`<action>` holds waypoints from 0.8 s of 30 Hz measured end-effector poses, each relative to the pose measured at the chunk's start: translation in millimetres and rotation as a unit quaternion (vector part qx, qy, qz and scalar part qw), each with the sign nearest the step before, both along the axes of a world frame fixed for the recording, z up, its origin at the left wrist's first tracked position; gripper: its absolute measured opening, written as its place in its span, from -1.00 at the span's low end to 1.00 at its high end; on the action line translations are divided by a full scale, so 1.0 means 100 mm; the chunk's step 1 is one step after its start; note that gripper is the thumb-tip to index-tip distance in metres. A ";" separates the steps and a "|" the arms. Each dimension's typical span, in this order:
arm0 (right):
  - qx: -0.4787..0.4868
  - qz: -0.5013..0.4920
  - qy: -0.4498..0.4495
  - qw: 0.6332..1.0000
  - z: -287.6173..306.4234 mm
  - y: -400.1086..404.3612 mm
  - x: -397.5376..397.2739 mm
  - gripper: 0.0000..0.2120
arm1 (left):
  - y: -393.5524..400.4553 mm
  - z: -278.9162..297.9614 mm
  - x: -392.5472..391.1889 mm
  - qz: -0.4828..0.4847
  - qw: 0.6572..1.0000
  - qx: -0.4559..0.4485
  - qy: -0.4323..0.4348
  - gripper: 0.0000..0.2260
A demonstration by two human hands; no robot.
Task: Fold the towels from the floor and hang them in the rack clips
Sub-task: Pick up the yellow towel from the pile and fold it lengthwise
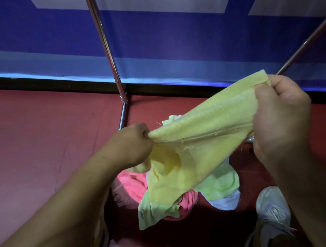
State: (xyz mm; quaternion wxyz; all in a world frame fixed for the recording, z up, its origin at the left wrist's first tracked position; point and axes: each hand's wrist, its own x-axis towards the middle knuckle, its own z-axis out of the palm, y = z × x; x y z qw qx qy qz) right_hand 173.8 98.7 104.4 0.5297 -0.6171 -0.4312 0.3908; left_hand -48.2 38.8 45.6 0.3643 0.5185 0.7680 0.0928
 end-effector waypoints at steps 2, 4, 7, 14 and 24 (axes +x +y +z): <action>0.004 0.017 0.000 1.000 -0.01 -0.01 -0.01 -0.81 | 0.00 0.03 0.00 0.065 0.993 -0.007 -0.103 -0.83; 0.008 0.032 -0.007 0.999 -0.01 -0.01 -0.02 -0.81 | 0.01 0.04 0.00 0.087 0.988 0.010 -0.127 -0.81; 0.023 0.046 -0.011 0.999 0.00 -0.03 -0.03 -0.80 | 0.02 0.08 0.01 0.064 0.993 0.052 -0.088 -0.73; 0.042 0.075 -0.011 0.996 0.00 -0.05 -0.04 -0.82 | 0.02 0.07 -0.04 0.053 0.987 0.146 0.036 -0.59; 0.028 0.220 0.028 0.975 -0.05 -0.13 -0.05 -0.81 | 0.02 0.08 0.06 0.129 0.972 0.179 -0.082 -0.63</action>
